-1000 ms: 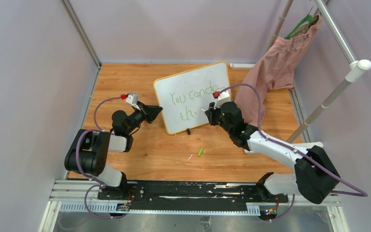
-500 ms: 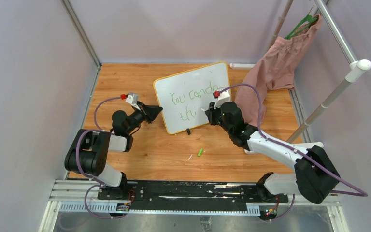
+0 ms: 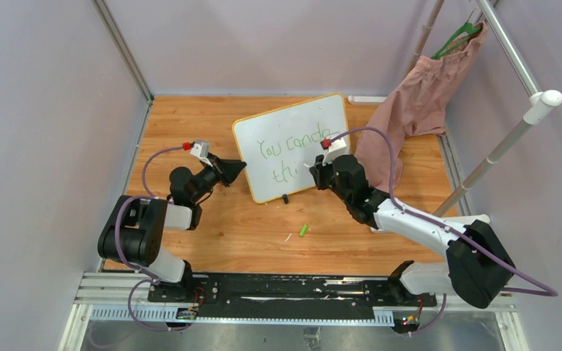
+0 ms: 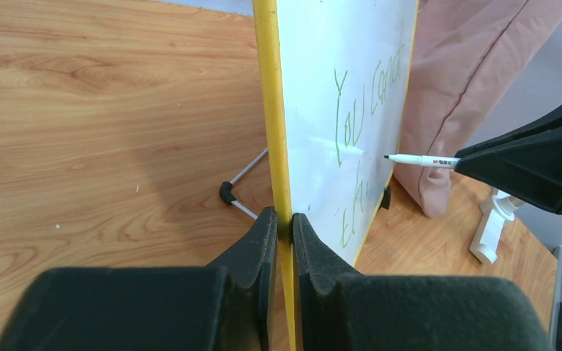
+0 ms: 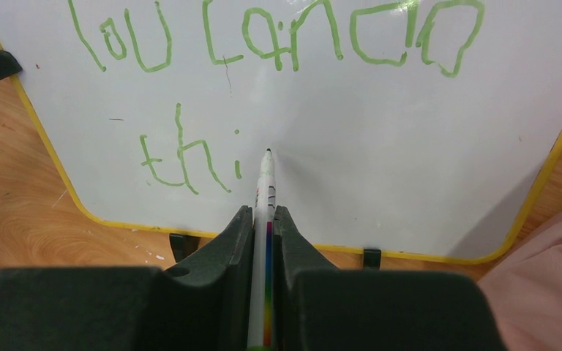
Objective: Write a sentence on the whiteboard
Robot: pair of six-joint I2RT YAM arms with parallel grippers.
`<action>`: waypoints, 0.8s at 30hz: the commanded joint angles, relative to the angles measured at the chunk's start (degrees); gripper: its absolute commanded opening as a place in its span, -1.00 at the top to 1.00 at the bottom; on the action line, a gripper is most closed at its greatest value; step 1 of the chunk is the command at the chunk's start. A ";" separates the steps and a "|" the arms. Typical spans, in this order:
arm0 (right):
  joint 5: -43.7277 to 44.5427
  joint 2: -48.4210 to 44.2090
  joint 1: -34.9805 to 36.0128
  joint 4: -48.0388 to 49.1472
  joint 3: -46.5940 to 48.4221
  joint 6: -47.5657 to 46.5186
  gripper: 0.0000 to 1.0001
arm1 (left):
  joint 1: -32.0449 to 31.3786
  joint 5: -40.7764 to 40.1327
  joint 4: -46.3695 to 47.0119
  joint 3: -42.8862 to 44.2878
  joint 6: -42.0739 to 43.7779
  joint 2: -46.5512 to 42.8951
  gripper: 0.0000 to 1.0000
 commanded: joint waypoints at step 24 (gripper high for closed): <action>3.18 0.90 1.75 0.23 1.19 -0.87 1.00 | -1.17 -0.54 -2.40 0.40 1.93 1.12 1.00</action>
